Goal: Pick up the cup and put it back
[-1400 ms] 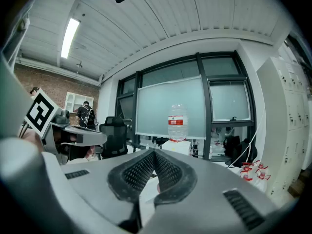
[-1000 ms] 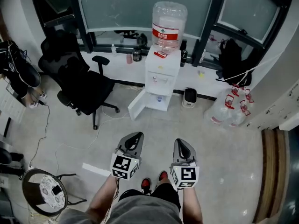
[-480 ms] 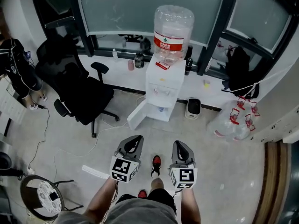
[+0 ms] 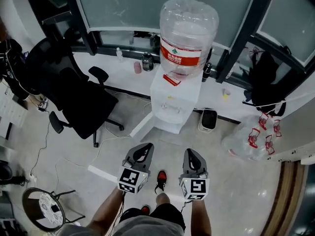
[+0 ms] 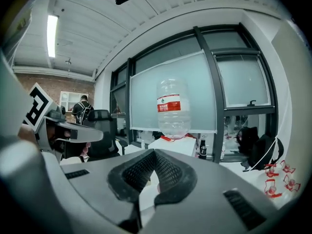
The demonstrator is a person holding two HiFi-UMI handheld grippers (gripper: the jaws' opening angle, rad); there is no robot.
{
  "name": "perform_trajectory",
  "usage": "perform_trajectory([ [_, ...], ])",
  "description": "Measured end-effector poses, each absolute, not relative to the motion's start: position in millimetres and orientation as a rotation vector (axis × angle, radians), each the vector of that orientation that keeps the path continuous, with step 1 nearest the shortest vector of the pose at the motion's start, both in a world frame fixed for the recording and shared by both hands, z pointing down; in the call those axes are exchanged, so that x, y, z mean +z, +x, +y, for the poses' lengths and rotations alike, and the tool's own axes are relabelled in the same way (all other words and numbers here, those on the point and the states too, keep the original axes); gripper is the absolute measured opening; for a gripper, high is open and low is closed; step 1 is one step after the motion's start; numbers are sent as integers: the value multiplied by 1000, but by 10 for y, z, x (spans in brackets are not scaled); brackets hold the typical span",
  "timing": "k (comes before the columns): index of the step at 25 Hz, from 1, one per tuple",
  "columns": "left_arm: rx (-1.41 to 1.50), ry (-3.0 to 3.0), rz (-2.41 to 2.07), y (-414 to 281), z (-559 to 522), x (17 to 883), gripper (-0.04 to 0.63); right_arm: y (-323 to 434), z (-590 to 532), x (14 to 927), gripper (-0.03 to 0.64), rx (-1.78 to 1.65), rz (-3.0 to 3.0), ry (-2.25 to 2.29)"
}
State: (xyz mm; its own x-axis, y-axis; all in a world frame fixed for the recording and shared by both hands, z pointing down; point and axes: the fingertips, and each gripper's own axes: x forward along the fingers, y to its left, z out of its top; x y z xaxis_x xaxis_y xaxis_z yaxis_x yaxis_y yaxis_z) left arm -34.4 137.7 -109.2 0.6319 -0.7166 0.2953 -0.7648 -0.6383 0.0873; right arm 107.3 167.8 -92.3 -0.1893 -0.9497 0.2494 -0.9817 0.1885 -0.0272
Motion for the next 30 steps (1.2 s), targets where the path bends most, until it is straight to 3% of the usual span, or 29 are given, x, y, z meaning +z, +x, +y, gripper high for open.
perform_trajectory([
  [16, 421, 2564, -1298, -175, 55, 518, 31, 1206, 171, 667, 17, 287, -2326, 1754],
  [30, 459, 2557, -1262, -232, -576, 3129, 31, 1244, -432, 3368, 17, 325, -2278, 1769],
])
